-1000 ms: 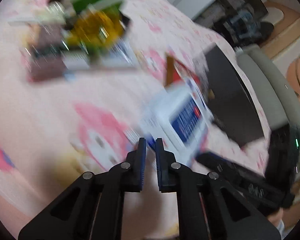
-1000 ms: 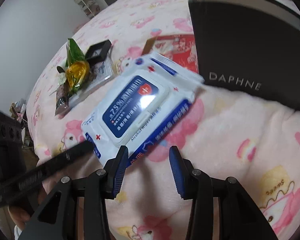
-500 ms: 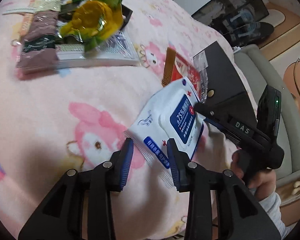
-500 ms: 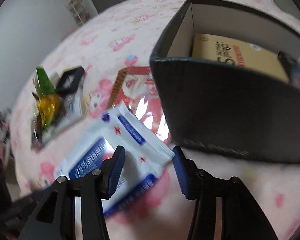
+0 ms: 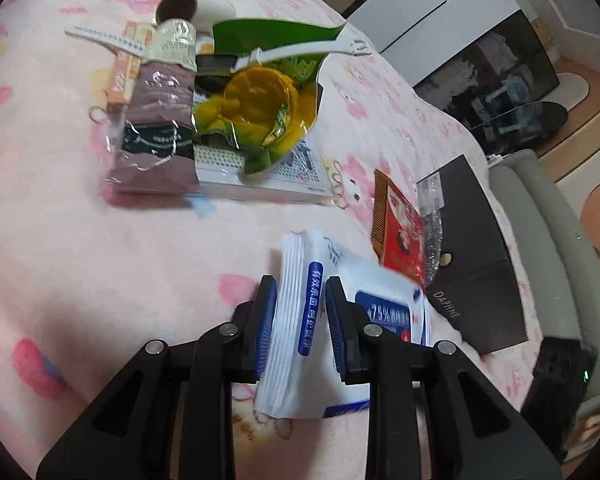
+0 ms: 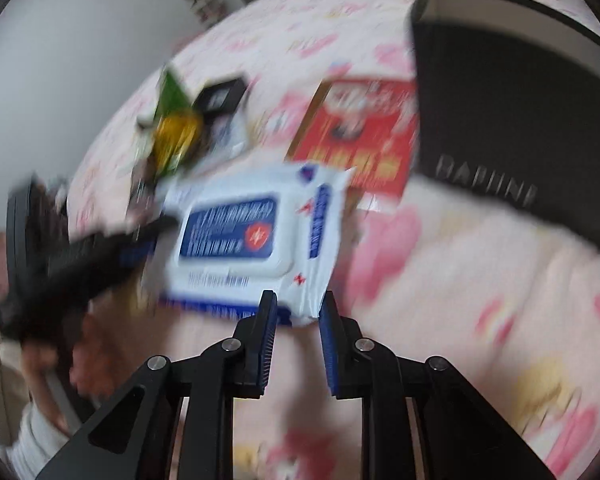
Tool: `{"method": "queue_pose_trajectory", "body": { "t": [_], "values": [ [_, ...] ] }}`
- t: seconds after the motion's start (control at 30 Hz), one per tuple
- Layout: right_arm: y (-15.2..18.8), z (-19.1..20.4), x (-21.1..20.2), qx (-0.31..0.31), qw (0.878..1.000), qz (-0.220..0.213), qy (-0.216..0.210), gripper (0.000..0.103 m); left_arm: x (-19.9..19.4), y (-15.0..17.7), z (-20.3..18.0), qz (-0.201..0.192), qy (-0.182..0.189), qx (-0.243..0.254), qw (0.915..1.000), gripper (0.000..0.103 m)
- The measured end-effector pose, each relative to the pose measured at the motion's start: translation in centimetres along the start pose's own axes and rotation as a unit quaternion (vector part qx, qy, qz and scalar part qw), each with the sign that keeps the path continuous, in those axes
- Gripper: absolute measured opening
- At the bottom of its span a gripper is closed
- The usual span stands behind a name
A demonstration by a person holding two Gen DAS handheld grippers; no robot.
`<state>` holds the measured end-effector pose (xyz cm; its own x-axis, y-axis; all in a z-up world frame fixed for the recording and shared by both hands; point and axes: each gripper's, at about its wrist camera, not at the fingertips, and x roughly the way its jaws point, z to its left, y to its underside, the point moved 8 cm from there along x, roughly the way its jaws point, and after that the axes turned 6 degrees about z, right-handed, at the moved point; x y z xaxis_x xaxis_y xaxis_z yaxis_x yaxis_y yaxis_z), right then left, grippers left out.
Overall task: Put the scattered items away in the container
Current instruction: 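Lift the wet-wipes pack with the left tool and adjust the grip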
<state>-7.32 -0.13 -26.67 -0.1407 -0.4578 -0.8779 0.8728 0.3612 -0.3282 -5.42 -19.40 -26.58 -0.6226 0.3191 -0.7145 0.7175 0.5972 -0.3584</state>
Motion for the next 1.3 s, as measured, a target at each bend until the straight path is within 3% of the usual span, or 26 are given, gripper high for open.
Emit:
{"method": "queue_pose_trajectory", "body": {
  "t": [0.2,0.4,0.5,0.57,0.77,0.87,1.03,1.1,1.3],
  "values": [
    [-0.8,-0.6,-0.8,0.019,1.0,-0.013,0.004,0.018,-0.6,-0.2,0.4,-0.02,-0.027,0.005,0.9994,0.026],
    [-3.4,-1.7,0.2,0.041,0.999,-0.025,0.013,0.02,1.3,0.0,0.1,0.015,-0.026,0.017,0.9994,0.03],
    [-4.0,-1.8,1.0,0.046,0.998,-0.029,0.011,0.021,1.6,0.2,-0.6,0.024,-0.005,0.031,0.9992,0.026],
    [-3.6,-0.8,0.8,0.026,0.999,-0.026,0.002,0.019,2.1,0.6,-1.6,0.048,0.042,0.033,0.9974,0.035],
    [-0.4,-0.4,-1.2,0.023,1.0,-0.003,0.004,0.018,2.5,1.6,-3.5,0.05,0.012,0.095,0.9942,0.041],
    [0.8,-1.2,-1.9,0.045,0.999,0.001,-0.009,0.019,1.5,1.0,-2.6,0.024,-0.01,0.079,0.9965,0.042],
    [0.3,-1.8,-2.0,0.055,0.998,-0.006,0.004,0.019,0.9,0.5,-0.9,0.02,0.011,0.033,0.9992,0.044],
    [0.2,-1.9,-1.7,0.055,0.998,-0.005,0.012,0.023,1.1,0.6,-1.0,0.028,0.016,0.035,0.9989,0.044],
    [-0.2,-1.9,0.3,0.059,0.998,0.016,0.019,0.041,2.6,1.7,-2.2,0.054,-0.034,0.089,0.9939,0.052]
  ]
}}
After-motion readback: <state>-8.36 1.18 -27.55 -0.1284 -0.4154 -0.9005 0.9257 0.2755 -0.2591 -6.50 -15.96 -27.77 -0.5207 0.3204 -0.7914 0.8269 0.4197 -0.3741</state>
